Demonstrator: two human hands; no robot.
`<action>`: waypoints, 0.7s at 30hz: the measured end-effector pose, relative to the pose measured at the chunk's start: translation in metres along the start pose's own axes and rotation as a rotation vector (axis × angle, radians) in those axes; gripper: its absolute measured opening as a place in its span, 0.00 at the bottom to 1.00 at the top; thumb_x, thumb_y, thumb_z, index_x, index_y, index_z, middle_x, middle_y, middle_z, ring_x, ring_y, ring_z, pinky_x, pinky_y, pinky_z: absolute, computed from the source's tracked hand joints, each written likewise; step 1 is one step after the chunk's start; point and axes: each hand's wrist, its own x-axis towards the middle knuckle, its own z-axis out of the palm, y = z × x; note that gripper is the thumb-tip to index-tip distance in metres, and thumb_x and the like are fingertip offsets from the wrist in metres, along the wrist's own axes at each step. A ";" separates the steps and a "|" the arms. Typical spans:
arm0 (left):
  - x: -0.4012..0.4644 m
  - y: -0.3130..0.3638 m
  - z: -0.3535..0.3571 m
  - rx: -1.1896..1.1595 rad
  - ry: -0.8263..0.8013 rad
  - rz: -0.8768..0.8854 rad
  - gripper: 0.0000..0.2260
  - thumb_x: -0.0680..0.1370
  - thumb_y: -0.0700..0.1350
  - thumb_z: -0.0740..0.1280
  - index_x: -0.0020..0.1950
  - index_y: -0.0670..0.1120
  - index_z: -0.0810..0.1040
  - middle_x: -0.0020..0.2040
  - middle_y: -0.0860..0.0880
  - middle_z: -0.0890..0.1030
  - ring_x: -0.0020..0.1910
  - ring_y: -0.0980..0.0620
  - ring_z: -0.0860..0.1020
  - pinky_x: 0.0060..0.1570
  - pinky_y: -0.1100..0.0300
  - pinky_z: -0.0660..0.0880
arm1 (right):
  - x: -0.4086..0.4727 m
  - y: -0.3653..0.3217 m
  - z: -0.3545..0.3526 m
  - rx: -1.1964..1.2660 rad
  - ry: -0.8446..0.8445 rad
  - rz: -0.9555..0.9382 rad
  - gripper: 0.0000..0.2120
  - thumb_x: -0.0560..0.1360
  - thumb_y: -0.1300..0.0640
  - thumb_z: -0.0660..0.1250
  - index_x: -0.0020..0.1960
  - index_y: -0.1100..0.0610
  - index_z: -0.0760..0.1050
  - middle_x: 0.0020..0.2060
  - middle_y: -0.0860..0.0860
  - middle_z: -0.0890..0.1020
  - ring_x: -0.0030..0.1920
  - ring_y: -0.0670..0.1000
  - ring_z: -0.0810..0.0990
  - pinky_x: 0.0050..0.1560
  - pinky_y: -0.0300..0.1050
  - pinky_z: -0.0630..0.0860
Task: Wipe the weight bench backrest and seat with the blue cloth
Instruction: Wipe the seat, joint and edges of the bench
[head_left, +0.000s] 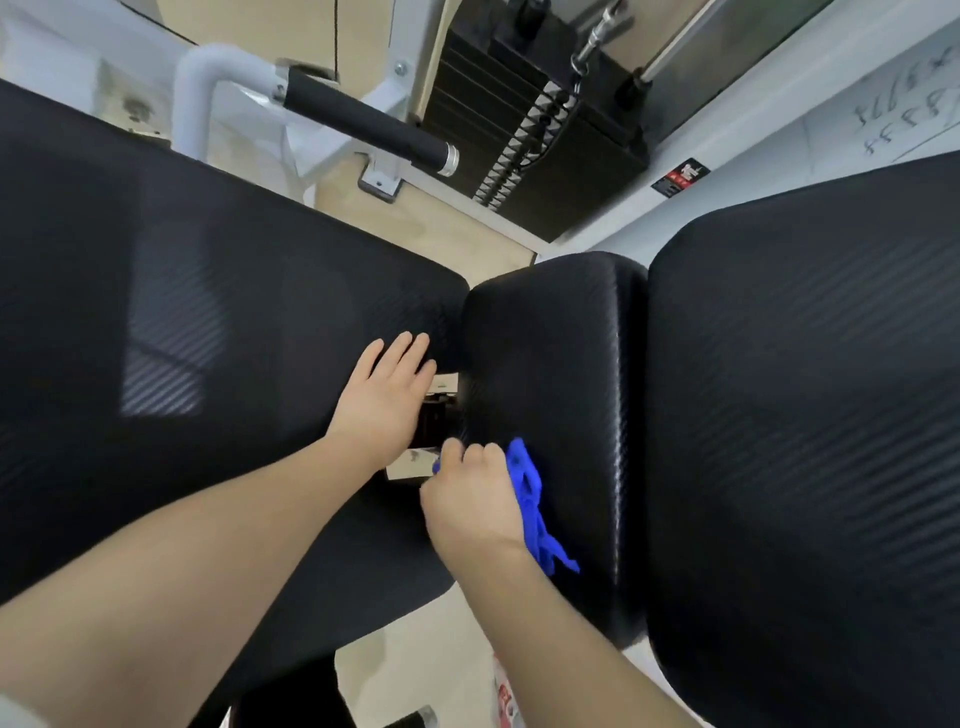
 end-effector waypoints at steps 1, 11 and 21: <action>0.001 0.001 -0.003 -0.026 -0.003 -0.001 0.26 0.80 0.44 0.54 0.76 0.46 0.48 0.78 0.45 0.44 0.77 0.46 0.43 0.75 0.50 0.41 | -0.012 -0.005 0.005 0.004 -0.034 -0.050 0.12 0.76 0.62 0.56 0.55 0.60 0.76 0.54 0.59 0.72 0.50 0.57 0.72 0.45 0.50 0.61; -0.034 0.028 0.012 -0.465 -0.087 0.088 0.32 0.78 0.40 0.58 0.76 0.45 0.43 0.78 0.47 0.50 0.68 0.45 0.68 0.63 0.53 0.71 | -0.027 0.075 -0.067 -0.010 0.354 0.383 0.09 0.74 0.64 0.56 0.44 0.54 0.73 0.54 0.54 0.71 0.41 0.53 0.65 0.42 0.48 0.59; -0.072 0.042 0.011 -0.438 -0.110 0.123 0.33 0.78 0.36 0.56 0.76 0.52 0.40 0.77 0.53 0.53 0.49 0.46 0.79 0.39 0.52 0.76 | -0.080 0.018 -0.011 -0.016 0.356 0.345 0.05 0.62 0.63 0.65 0.31 0.54 0.76 0.36 0.52 0.76 0.31 0.52 0.70 0.33 0.45 0.61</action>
